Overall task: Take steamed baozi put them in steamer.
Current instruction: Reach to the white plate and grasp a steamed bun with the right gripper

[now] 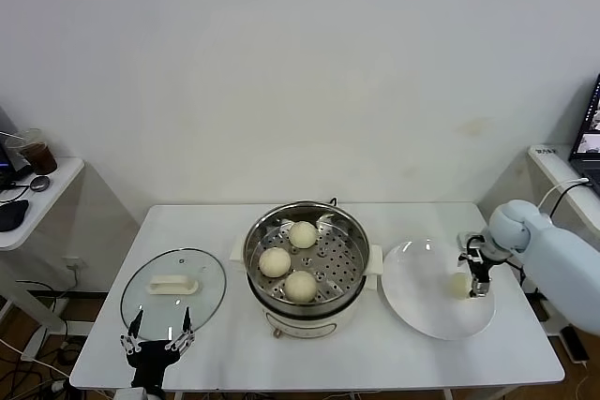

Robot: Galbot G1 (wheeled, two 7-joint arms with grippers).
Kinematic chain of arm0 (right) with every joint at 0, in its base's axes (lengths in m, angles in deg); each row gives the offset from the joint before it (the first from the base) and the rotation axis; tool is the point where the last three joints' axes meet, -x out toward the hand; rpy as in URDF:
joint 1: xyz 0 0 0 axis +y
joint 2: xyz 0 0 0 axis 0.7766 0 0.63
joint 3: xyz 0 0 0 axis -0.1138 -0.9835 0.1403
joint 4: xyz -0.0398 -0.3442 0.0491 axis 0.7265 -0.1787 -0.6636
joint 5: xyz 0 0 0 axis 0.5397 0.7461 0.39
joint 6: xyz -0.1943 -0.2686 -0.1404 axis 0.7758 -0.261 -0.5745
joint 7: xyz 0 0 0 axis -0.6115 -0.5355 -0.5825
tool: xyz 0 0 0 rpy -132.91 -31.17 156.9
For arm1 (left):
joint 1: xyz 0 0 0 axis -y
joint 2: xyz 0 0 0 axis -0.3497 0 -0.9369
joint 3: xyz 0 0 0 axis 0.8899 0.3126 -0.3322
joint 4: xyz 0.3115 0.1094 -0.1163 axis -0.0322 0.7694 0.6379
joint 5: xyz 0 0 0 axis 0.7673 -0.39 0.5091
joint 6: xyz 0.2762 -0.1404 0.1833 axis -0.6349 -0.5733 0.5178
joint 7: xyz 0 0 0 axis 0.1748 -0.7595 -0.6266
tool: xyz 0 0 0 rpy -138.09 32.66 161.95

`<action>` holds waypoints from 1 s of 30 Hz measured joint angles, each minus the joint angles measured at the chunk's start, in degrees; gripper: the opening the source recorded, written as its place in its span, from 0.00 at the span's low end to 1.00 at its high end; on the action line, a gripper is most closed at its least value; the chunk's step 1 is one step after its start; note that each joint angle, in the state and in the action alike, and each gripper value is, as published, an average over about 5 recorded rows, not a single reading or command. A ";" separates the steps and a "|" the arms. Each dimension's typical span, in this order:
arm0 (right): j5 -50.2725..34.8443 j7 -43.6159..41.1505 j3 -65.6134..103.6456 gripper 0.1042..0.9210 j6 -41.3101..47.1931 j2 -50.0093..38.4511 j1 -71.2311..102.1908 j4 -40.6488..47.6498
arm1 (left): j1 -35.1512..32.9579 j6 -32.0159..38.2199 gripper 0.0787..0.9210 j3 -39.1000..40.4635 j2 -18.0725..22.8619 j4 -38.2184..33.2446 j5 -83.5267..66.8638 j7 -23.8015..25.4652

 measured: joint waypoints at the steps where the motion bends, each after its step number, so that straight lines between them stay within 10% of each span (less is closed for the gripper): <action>1: 0.08 0.02 0.02 0.88 0.00 0.13 0.07 0.11 | 0.01 0.00 0.88 -0.01 0.01 0.01 0.00 0.00; 17: 0.72 0.31 0.56 0.87 0.34 1.54 0.93 2.01 | 0.02 0.05 0.88 0.16 0.19 0.27 0.23 -0.05; 30: 0.23 -0.08 0.79 0.61 0.63 1.23 0.73 2.04 | 0.14 0.05 0.88 0.38 0.29 0.21 0.34 -0.11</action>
